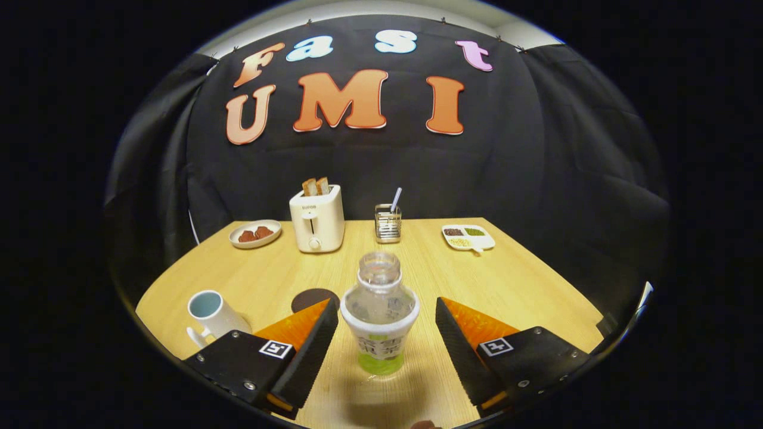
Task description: Take the bottle from table, then pour the juice into the cup, finally place the bottle on the coaster
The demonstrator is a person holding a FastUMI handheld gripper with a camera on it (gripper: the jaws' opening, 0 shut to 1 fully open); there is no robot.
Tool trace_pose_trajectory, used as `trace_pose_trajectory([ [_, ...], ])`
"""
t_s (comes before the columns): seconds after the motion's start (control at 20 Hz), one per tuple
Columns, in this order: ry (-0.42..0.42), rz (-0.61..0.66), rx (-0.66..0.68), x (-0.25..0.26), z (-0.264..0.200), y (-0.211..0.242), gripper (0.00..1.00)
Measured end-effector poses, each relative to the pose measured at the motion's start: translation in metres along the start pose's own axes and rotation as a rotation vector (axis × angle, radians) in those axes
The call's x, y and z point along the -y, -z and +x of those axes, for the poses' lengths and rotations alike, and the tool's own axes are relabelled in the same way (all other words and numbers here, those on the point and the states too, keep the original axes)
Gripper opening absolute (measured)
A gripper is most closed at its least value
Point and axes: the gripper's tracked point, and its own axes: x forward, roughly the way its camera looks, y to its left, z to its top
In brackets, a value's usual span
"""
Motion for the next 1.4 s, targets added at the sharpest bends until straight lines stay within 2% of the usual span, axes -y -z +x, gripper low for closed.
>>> trace_pose_trajectory([
  [0.3,0.024,0.052,-0.106,0.000,0.023,0.044,0.98],
  [0.5,0.026,0.069,-0.128,0.002,0.028,0.053,0.98],
  [0.6,0.005,0.065,-0.133,-0.004,0.027,0.053,0.92],
  [0.7,-0.006,0.034,-0.133,-0.008,0.029,0.051,0.80],
  [0.75,-0.012,0.017,-0.138,-0.009,0.031,0.052,0.68],
  [0.95,-0.021,-0.052,-0.181,-0.013,0.020,0.046,0.56],
  [1.4,0.020,-0.239,-0.163,-0.035,-0.009,-0.003,0.56],
])
